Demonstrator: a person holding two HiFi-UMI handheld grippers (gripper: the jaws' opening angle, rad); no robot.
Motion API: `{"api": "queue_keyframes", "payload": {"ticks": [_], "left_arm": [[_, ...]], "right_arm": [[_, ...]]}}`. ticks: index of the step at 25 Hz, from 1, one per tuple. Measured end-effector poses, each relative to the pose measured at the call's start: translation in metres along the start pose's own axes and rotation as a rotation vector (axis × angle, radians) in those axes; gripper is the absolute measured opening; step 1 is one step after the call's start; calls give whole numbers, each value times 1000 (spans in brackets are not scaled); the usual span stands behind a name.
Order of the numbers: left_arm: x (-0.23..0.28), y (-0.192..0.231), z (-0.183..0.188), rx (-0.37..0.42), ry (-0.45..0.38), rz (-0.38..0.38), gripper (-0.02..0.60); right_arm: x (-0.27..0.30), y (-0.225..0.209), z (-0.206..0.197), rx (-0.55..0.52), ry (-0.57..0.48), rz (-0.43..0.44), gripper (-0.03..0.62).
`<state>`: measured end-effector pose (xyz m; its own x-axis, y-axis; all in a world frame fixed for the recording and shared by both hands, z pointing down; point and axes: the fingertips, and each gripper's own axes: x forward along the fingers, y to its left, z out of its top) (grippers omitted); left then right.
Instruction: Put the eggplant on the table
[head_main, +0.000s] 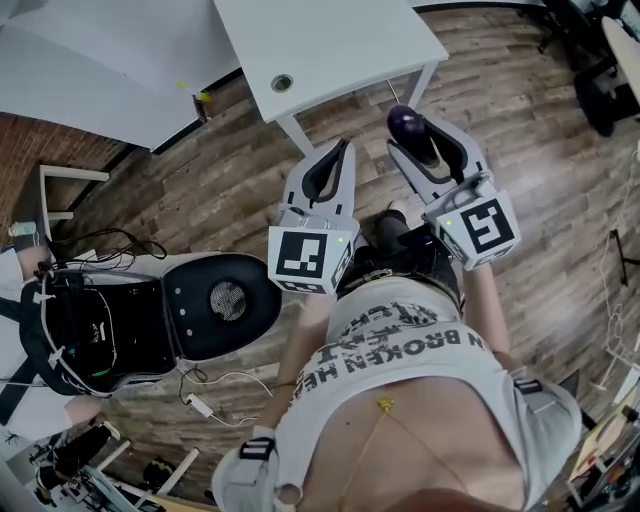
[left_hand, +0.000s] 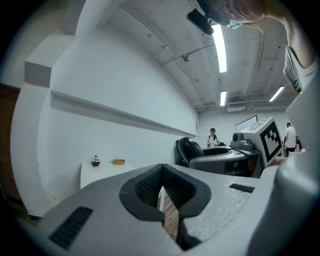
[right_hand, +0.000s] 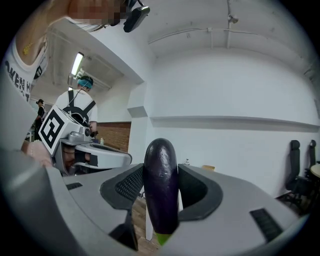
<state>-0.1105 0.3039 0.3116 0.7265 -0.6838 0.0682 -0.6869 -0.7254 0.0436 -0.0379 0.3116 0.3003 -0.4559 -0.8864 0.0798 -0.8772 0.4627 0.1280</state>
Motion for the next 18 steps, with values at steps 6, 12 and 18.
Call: {"api": "queue_keyframes", "payload": {"ticks": [6, 12, 18], "left_arm": [[11, 7, 15, 1, 10, 23, 5], [104, 24, 8, 2, 35, 38, 5], [164, 69, 26, 8, 12, 39, 5]], "right_arm": [[15, -8, 17, 0, -13, 37, 212], [62, -82, -5, 9, 1, 72, 212], [127, -119, 6, 11, -18, 106, 212]]}}
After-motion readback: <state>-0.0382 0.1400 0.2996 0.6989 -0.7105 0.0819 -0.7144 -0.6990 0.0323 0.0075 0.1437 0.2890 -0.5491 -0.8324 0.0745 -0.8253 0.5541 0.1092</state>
